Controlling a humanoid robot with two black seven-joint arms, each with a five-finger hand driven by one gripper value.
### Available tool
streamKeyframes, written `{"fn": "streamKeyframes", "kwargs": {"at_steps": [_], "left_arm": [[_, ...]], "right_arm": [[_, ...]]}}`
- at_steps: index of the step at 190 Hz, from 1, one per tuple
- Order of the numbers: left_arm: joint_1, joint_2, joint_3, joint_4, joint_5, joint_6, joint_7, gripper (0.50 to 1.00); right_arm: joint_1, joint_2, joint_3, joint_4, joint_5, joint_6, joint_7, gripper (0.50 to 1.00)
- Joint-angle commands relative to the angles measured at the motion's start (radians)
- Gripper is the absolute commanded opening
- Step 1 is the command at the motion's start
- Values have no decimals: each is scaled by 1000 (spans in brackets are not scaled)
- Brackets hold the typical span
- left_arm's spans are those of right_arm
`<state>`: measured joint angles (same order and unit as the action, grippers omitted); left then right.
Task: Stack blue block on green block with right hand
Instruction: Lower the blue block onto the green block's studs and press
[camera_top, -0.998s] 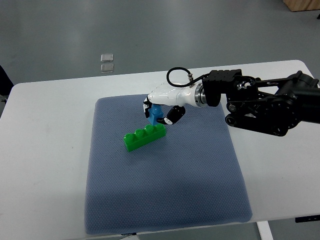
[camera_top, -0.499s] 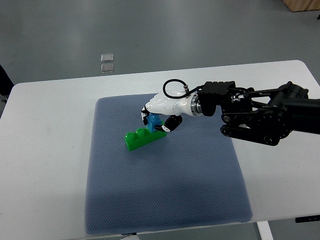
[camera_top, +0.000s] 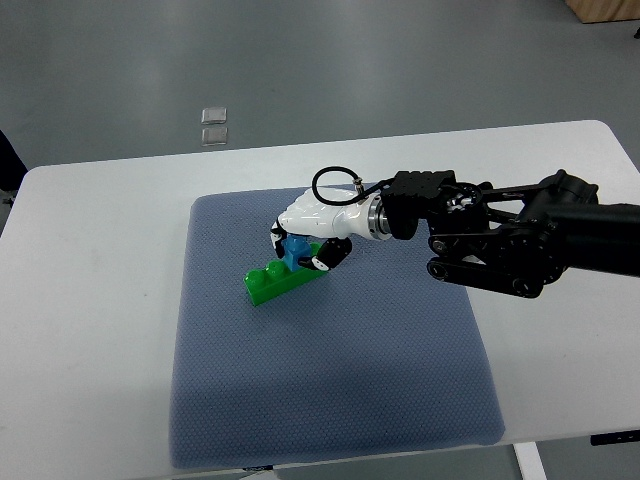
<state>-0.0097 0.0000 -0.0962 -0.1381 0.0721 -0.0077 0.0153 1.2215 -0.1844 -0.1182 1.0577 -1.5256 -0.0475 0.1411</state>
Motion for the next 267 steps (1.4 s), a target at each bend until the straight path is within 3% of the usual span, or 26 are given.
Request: {"fn": "streamKeyframes", "kwargs": {"at_steps": [1, 189, 203, 227, 267], "left_arm": [[1, 0, 0, 0, 0, 0, 0, 1000], [1, 0, 0, 0, 0, 0, 0, 1000], [-1, 0, 1, 0, 0, 0, 0, 1000], [1, 0, 1, 0, 0, 0, 0, 1000], [1, 0, 1, 0, 0, 0, 0, 1000]], "right_arm": [[-5, 6, 0, -10, -2, -2, 0, 521], [-39, 52, -1, -51, -44, -18, 3, 521], [-39, 49, -1, -53, -44, -20, 3, 558], [-36, 42, 0, -56, -38, -20, 6, 684], [-27, 36, 0, -53, -27, -14, 8, 801]]}}
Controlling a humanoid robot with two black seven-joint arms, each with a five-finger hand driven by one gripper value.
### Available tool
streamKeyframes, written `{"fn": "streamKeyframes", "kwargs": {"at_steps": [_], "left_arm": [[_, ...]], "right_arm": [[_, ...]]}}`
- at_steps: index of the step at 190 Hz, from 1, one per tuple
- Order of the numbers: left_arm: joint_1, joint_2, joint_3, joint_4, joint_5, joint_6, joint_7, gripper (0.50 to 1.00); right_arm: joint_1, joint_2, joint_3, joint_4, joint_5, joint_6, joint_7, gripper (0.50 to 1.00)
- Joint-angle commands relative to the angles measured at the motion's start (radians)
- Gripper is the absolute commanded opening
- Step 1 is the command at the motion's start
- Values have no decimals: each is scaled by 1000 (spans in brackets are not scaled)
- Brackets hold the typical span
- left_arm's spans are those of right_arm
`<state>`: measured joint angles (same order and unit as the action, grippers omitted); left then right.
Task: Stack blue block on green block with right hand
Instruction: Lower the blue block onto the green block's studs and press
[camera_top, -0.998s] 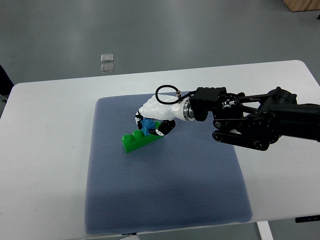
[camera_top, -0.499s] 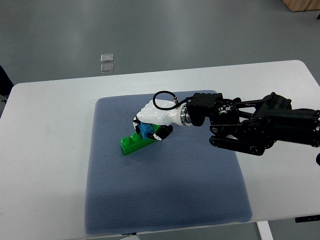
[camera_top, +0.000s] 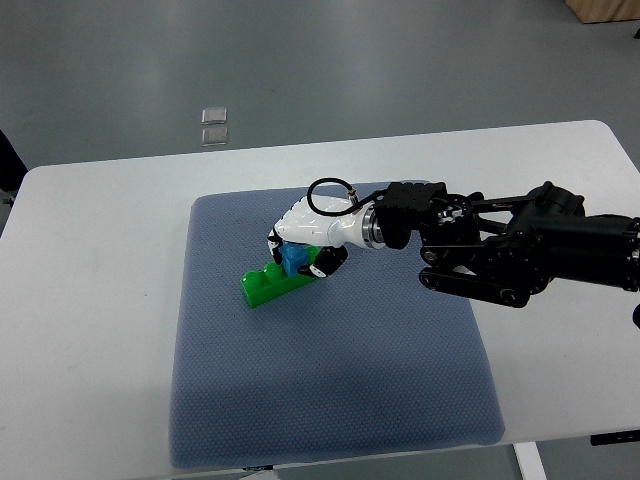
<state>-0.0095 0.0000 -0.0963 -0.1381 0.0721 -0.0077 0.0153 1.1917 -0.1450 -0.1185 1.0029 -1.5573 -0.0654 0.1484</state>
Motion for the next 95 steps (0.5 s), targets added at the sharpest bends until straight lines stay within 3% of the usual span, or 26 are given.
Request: {"fn": "streamKeyframes", "kwargs": {"at_steps": [1, 27, 95], "left_arm": [[0, 0, 1, 0, 0, 0, 0, 1000], [0, 0, 1, 0, 0, 0, 0, 1000], [0, 0, 1, 0, 0, 0, 0, 1000]], "right_arm": [[3, -4, 0, 2, 5, 4, 0, 801], [3, -4, 0, 3, 5, 4, 2, 844], [19, -7, 0, 11, 11, 7, 3, 860]]}}
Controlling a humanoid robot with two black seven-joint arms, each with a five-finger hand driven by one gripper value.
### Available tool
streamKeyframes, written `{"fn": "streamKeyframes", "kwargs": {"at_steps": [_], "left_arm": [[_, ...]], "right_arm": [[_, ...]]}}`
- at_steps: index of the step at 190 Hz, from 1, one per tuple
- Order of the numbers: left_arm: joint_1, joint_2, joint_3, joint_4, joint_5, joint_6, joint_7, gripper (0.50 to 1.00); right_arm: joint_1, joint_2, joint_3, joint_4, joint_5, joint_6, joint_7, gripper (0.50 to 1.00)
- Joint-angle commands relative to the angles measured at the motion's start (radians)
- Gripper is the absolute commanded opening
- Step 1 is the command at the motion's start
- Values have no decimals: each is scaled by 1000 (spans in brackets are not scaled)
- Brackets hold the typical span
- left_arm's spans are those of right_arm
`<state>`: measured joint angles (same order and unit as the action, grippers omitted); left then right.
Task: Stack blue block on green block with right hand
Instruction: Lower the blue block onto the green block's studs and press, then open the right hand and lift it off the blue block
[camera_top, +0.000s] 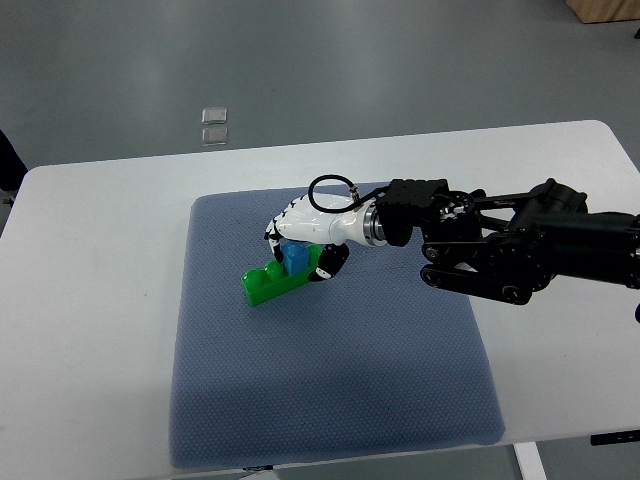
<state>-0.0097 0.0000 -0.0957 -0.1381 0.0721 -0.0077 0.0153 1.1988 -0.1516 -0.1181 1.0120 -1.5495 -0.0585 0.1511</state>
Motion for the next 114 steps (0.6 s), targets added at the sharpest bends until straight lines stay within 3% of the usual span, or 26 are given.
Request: {"fn": "streamKeyframes", "kwargs": {"at_steps": [1, 46, 114], "left_arm": [[1, 0, 1, 0, 0, 0, 0, 1000], [1, 0, -1, 0, 0, 0, 0, 1000], [1, 0, 1, 0, 0, 0, 0, 1000]], "right_arm": [[12, 0, 0, 2, 3, 0, 1, 860], [30, -5, 0, 3, 9, 2, 1, 893], [50, -17, 2, 14, 12, 5, 1, 893]]}}
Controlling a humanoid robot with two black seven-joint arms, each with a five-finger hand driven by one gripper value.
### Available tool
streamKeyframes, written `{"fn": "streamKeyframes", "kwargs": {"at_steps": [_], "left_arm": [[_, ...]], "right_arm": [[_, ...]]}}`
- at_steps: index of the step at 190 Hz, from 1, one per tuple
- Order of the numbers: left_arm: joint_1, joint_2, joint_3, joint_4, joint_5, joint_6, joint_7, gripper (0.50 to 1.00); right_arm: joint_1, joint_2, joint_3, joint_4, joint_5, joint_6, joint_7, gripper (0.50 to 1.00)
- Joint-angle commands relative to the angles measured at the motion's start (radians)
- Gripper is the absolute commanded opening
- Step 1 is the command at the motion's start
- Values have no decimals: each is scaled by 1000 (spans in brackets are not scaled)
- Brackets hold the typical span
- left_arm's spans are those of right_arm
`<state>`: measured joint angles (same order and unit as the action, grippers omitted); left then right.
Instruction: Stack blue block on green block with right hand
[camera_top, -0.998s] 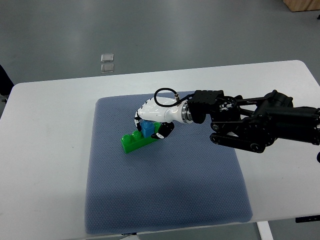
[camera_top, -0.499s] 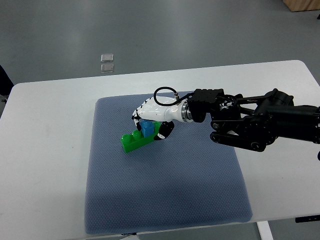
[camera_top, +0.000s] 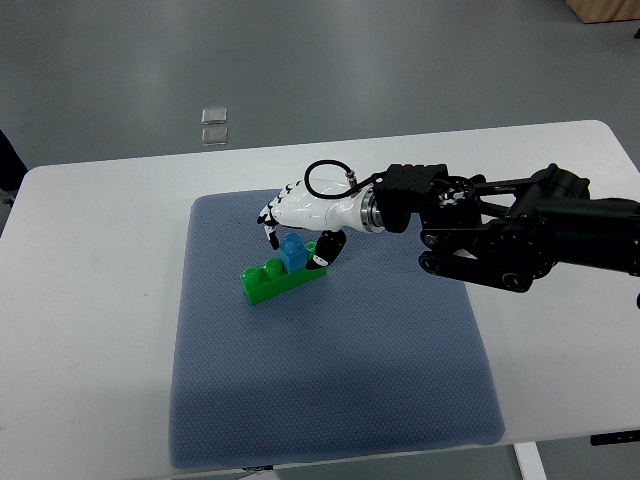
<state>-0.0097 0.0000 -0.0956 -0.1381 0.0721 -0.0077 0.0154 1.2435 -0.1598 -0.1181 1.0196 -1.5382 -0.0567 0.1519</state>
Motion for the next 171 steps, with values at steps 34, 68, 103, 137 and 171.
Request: {"fn": "streamKeyframes", "kwargs": {"at_steps": [34, 68, 103, 137, 171], "left_arm": [[1, 0, 1, 0, 0, 0, 0, 1000], [-1, 0, -1, 0, 0, 0, 0, 1000], [1, 0, 1, 0, 0, 0, 0, 1000], [1, 0, -1, 0, 0, 0, 0, 1000], [1, 0, 1, 0, 0, 0, 0, 1000]], "right_arm": [[31, -24, 6, 14, 29, 6, 0, 895], [45, -29, 14, 17, 41, 15, -2, 895], [65, -56, 44, 10, 44, 18, -2, 913], [67, -93, 135, -1, 67, 92, -5, 913], [63, -135, 270, -49, 233, 173, -14, 913]]}}
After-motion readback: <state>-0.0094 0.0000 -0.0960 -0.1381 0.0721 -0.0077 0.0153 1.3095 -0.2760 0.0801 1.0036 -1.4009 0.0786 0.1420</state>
